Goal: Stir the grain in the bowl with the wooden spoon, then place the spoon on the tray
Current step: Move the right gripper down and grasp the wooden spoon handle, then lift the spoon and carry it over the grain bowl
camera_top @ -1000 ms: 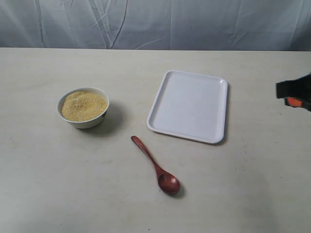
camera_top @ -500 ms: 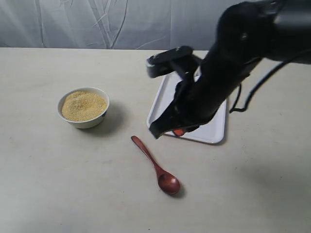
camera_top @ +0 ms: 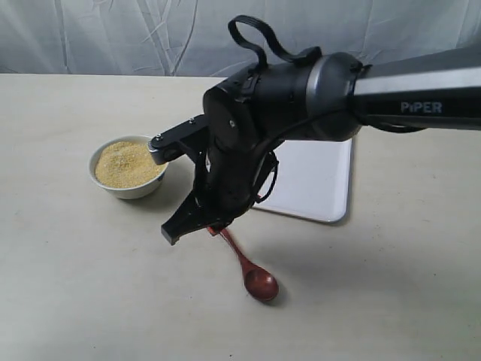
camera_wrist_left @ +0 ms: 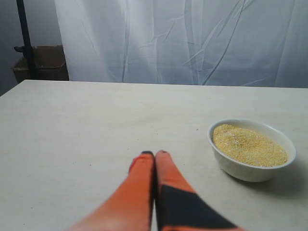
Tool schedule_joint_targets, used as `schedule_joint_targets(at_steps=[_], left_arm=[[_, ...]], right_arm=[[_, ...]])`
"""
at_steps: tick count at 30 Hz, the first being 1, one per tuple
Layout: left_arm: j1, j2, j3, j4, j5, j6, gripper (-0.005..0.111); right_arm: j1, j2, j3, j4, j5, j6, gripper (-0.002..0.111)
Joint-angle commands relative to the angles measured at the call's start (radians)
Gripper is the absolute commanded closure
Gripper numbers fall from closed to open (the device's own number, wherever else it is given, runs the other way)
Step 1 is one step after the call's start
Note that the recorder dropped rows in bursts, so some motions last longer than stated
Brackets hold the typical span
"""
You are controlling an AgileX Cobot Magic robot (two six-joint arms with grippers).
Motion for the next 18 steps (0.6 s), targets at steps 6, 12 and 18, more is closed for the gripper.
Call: schedule_joint_targets(at_steps=[6, 12, 18], left_arm=[[-0.001, -0.005, 0.003, 0.000, -0.007, 0.000, 0.107], [-0.001, -0.005, 0.003, 0.000, -0.007, 0.000, 0.107], [-0.001, -0.005, 0.003, 0.000, -0.007, 0.000, 0.107]], right_arm=[[0.002, 0.043, -0.010, -0.081, -0.091, 0.091, 0.073], [0.002, 0.108, -0.010, -0.151, -0.089, 0.160, 0.073], [0.002, 0.129, -0.010, -0.154, -0.095, 0.173, 0.081]])
